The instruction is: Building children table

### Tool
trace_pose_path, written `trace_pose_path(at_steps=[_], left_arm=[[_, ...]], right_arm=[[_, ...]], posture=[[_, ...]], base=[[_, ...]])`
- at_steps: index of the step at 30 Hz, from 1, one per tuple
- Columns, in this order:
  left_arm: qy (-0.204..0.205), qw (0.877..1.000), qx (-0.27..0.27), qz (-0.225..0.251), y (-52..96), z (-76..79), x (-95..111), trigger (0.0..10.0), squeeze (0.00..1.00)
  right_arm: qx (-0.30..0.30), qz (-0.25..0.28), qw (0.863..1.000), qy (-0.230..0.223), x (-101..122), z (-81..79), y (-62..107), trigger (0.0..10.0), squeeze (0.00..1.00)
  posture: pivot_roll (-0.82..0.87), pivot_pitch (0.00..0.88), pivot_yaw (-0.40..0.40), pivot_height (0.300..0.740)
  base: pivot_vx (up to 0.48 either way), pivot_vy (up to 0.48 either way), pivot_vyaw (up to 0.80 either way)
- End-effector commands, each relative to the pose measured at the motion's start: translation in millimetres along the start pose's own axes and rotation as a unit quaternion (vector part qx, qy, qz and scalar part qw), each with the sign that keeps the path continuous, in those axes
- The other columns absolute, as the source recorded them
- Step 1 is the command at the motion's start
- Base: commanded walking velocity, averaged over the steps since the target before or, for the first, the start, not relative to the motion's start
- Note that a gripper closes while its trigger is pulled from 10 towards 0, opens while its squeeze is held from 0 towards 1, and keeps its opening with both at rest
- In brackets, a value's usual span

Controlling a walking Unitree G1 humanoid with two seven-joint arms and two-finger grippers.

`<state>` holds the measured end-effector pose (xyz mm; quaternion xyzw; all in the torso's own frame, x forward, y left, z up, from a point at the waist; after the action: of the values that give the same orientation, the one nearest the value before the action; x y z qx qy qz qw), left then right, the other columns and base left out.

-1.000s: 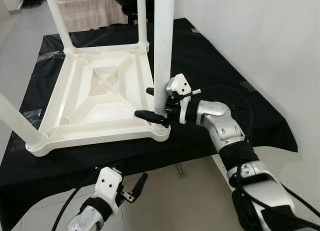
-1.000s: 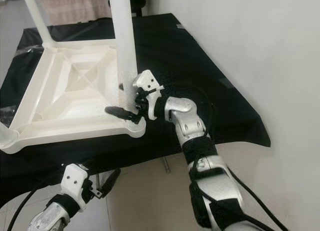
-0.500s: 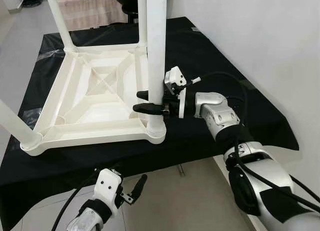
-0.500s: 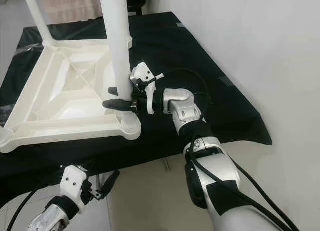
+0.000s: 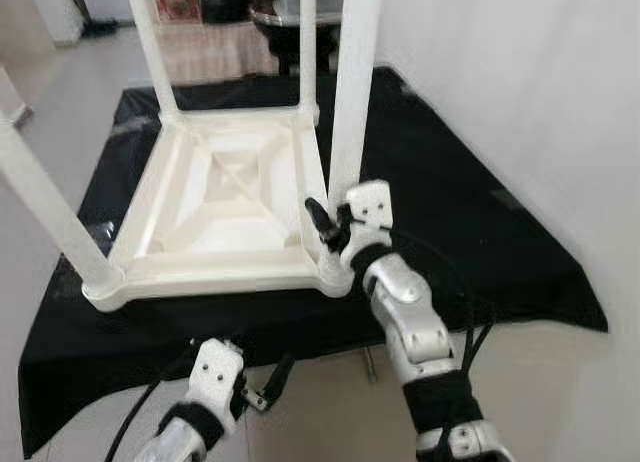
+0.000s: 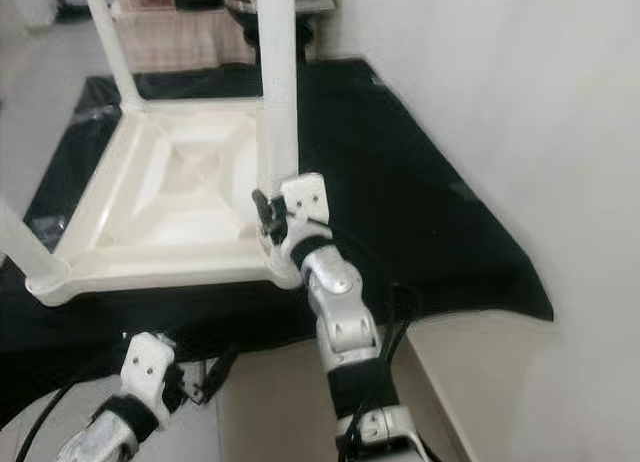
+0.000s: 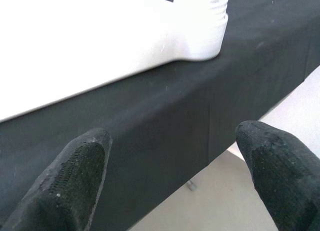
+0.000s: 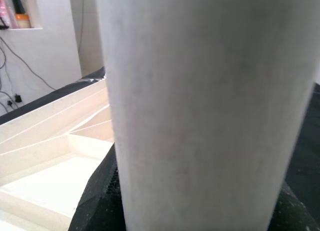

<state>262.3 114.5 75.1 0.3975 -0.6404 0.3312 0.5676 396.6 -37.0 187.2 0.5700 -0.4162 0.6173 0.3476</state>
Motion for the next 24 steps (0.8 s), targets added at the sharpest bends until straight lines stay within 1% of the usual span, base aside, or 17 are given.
trace_pose_path(at_steps=[1, 4, 5, 6, 7, 10, 11, 12, 13, 14, 15, 16, 17, 18, 19, 23, 24], left_arm=[[-0.002, 1.0, -0.005, 0.001, -3.0, 0.4, -1, 10.0, 0.0], [-0.002, 1.0, -0.002, 0.003, -4.3, -0.1, 0, 10.0, 0.0], [-0.002, 1.0, 0.002, 0.005, -5.7, -0.6, 0, 10.0, 0.0], [-0.002, 1.0, 0.006, 0.006, -7.0, -1.0, 0, 10.0, 0.0], [-0.002, 1.0, 0.009, 0.007, -8.0, -1.5, 1, 10.0, 0.0], [-0.002, 1.0, 0.01, 0.008, -8.6, -1.6, 1, 10.0, 0.0], [-0.001, 1.0, 0.01, 0.008, -9.0, -1.5, 1, 10.0, 0.0], [-0.001, 1.0, 0.01, 0.008, -9.0, -1.5, 1, 10.0, 0.0], [-0.001, 1.0, 0.01, 0.009, -9.5, -1.4, 1, 10.0, 0.0], [0.0, 1.0, 0.01, 0.01, -9.8, -1.2, 1, 10.0, 0.0], [0.001, 1.0, 0.009, 0.011, -10.3, -0.6, 1, 10.0, 0.0], [0.001, 1.0, 0.008, 0.012, -10.1, -0.3, 2, 10.0, 0.0], [0.001, 1.0, 0.008, 0.012, -10.0, -0.1, 2, 10.0, 0.0], [0.001, 1.0, 0.008, 0.012, -10.0, -0.1, 2, 10.0, 0.0], [0.001, 1.0, 0.009, 0.013, -9.0, 0.0, 2, 10.0, 0.0], [-0.001, 1.0, 0.01, 0.013, -5.5, -0.1, 2, 10.0, 0.0], [-0.002, 1.0, 0.01, 0.012, -4.2, 0.1, 2, 10.0, 0.0]], right_arm=[[0.015, -0.115, 0.993, -0.026, -63, -13.2, 6.7, 0.0, 0.0], [0.016, -0.115, 0.993, -0.019, -59, -11.6, 1.3, 0.0, 0.0], [0.017, -0.112, 0.993, -0.012, -54, -9.3, -4.3, 10.0, 0.0], [0.03, -0.101, 0.994, -0.013, -43, -13.1, -7.9, 10.0, 0.0], [0.064, -0.084, 0.994, -0.024, -30, -21.1, -11.0, 10.0, 1.0], [0.084, -0.072, 0.993, -0.03, -22, -27.2, -10.8, 10.0, 1.0], [0.121, -0.058, 0.99, -0.037, -11, -34.0, -11.6, 10.0, 1.0], [0.121, -0.058, 0.99, -0.037, -11, -34.0, -11.6, 10.0, 1.0], [0.168, -0.041, 0.984, -0.041, 0, -38.7, -13.9, 10.0, 1.0], [0.197, -0.031, 0.979, -0.042, 7, -40.8, -15.2, 10.0, 1.0], [0.262, -0.017, 0.964, -0.032, 20, -40.9, -17.3, 10.0, 0.07], [0.288, -0.012, 0.958, -0.013, 25, -40.5, -17.8, 10.0, 0.0], [0.304, -0.009, 0.953, 0.001, 29, -40.1, -17.8, 10.0, 0.0], [0.304, -0.009, 0.953, 0.001, 29, -40.1, -17.8, 10.0, 0.0], [0.351, -0.004, 0.936, 0.017, 36, -43.4, -15.5, 10.0, 0.0], [0.416, -0.012, 0.909, 0.024, 43, -49.6, -12.5, 10.0, 0.0], [0.435, -0.018, 0.9, 0.019, 44, -51.6, -11.0, 10.0, 0.0]], posture=[[0.03, 0.141, -0.017, 0.74], [0.04, 0.136, -0.025, 0.74], [0.04, 0.132, -0.029, 0.74], [0.04, 0.126, -0.034, 0.74], [0.04, 0.127, -0.036, 0.74], [0.04, 0.127, -0.035, 0.74], [0.04, 0.129, -0.037, 0.74], [0.04, 0.129, -0.037, 0.74], [0.04, 0.129, -0.038, 0.74], [0.04, 0.129, -0.038, 0.74], [0.04, 0.131, -0.041, 0.74], [0.05, 0.134, -0.044, 0.74], [0.05, 0.134, -0.044, 0.74], [0.05, 0.134, -0.044, 0.74], [0.05, 0.138, -0.046, 0.74], [0.07, 0.148, -0.044, 0.74], [0.07, 0.154, -0.04, 0.74]], base=[[0.0, 0.0, 0.0], [0.0, 0.0, 0.0], [0.0, 0.0, 0.0], [0.0, 0.0, 0.0], [0.0, 0.0, 0.0], [0.0, 0.0, 0.0], [0.0, 0.0, 0.0], [0.0, 0.0, 0.0], [0.0, 0.0, 0.0], [0.0, 0.0, 0.0], [0.0, 0.0, 0.0], [0.0, 0.0, 0.0], [0.0, 0.0, 0.0], [0.0, 0.0, 0.0], [0.0, 0.0, 0.0], [0.0, 0.0, 0.0], [0.0, 0.0, 0.0]])
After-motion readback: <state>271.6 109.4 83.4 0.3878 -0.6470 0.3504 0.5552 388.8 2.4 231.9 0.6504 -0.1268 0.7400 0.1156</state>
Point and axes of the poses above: a point about 5 cm out from each wrist's last joint towards the gripper, its own y axis pointing back from the gripper into the wrist, its own x axis along the axis of the wrist's last joint, z = x × y, the point moved 5 cm from there along -y, pointing out of the wrist towards the gripper, and after that the axes turned 4 degrees about -y, right-handed, at the moved point
